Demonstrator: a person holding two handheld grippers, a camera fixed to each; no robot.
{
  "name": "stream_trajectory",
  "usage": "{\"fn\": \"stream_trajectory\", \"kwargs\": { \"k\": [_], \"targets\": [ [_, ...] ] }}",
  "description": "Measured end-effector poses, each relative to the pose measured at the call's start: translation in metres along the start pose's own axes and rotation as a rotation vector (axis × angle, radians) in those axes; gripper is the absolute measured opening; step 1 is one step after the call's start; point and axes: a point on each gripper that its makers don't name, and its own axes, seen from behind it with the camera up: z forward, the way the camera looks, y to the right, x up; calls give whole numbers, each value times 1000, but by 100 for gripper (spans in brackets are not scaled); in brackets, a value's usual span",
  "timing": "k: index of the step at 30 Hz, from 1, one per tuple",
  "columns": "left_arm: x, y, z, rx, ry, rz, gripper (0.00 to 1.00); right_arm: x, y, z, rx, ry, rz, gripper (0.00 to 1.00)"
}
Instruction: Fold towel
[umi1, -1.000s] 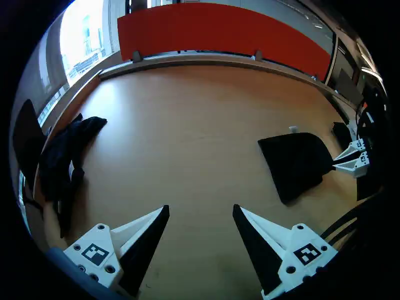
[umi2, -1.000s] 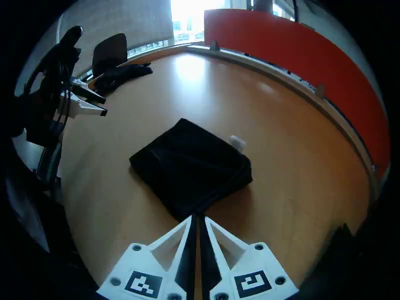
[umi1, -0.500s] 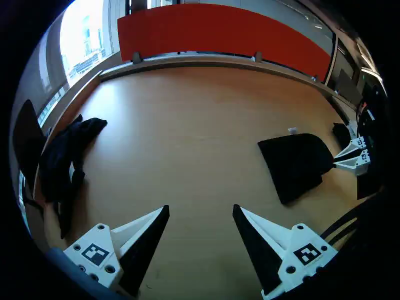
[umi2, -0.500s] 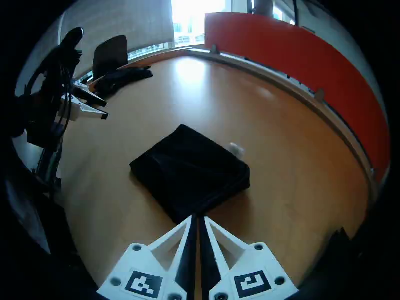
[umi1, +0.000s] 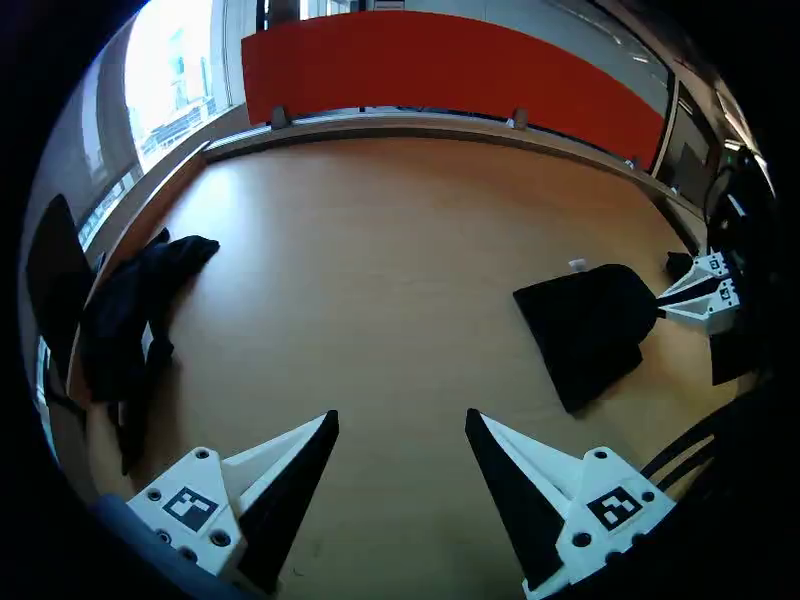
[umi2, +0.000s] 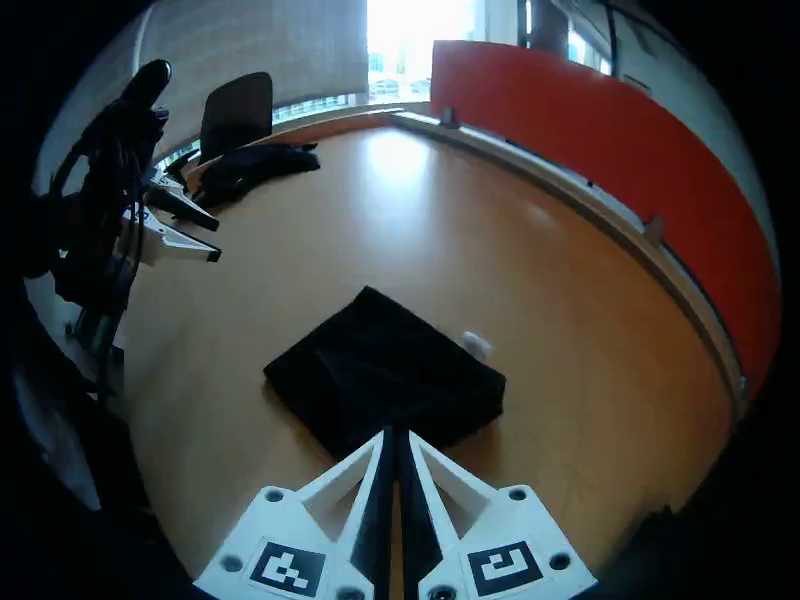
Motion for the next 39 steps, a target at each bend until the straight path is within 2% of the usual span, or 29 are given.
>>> {"fn": "stream_trajectory", "kwargs": {
  "k": [8,17,23,39],
  "targets": [
    [0,-8,-3,10,7,-19,94,21,-1,16,21,-3,-44,5],
    [-2,-17,-5,20,10,-32,94,26,-1,34,40,-30,-47,5],
    [-2,-19,-5,22,10,-37,94,23,0,34,36,-36,-40,5],
    [0,-14,-3,14,11,-27,94,16,3,26,23,-34,-24,6]
  ]
}}
